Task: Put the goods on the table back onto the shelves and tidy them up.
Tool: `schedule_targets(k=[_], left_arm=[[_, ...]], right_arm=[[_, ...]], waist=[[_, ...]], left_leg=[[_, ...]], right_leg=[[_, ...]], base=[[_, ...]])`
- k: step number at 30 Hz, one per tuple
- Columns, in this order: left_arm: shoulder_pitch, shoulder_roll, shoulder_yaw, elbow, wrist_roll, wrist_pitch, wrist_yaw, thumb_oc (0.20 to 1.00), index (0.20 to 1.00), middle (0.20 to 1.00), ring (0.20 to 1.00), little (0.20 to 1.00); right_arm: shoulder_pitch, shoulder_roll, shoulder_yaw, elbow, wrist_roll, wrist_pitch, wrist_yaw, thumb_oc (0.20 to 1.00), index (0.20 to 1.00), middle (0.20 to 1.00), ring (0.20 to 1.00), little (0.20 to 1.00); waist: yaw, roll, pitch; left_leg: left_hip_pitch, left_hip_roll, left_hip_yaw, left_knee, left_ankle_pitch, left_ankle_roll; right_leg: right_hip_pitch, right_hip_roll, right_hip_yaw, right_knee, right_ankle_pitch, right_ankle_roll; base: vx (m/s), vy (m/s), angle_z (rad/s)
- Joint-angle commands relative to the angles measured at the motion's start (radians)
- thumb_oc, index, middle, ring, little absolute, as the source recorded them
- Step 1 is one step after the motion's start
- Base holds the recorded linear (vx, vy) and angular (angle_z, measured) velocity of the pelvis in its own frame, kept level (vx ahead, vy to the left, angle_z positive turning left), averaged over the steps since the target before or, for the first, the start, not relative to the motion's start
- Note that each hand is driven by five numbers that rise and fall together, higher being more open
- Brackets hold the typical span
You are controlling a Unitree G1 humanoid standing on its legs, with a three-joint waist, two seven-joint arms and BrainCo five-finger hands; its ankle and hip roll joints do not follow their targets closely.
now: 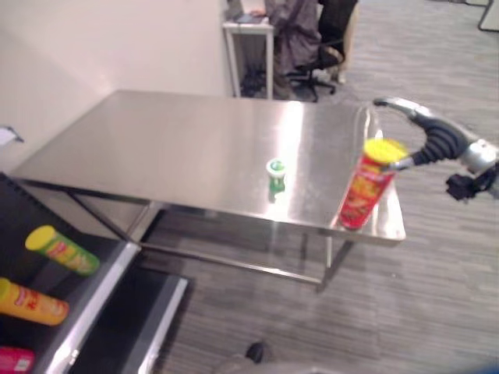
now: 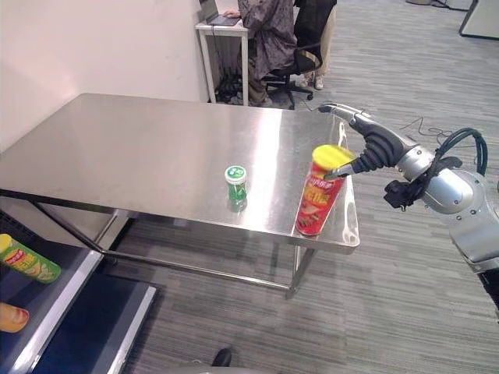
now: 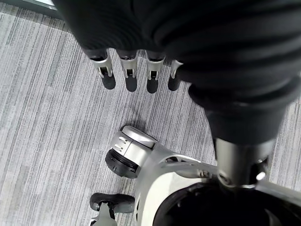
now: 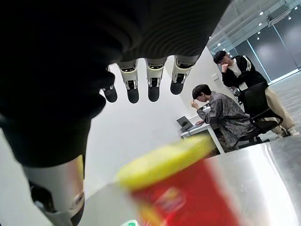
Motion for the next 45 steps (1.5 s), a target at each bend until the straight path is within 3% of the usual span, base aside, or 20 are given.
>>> schedule_targets(k=[1,45], left_arm=[[-0.067,-0.027,-0.041,0.083,0.060,-0.019,-0.019,1.000,1.000,1.000,1.000,1.000],[-0.091,0.015,0.003,0.121,0.105,-0.017,0.019,1.000,1.000,1.000,1.000,1.000]], right_arm=[[-0.014,-0.001,0.007,-0.027,-0.007,-0.010,-0.031,1.000,1.000,1.000,1.000,1.000],[0.054,0.054,0.077,0.067,-0.127,0.005,-0.034,1.000,1.000,1.000,1.000,1.000]], waist=[[0.067,-0.050,-0.043],[0.092,-0.074,-0.035]], left_leg=[[0.045,-0.046,-0.002,0.000,-0.098,0.031],[0.045,-0.049,-0.018,0.000,-0.101,0.028]], right_leg=[[-0.051,-0.027,-0.012,0.007,-0.002,0.018],[-0.037,-0.028,-0.034,0.007,-0.010,0.013]], base=[[0.02,-0.008,0.12],[0.00,-0.002,0.01]])
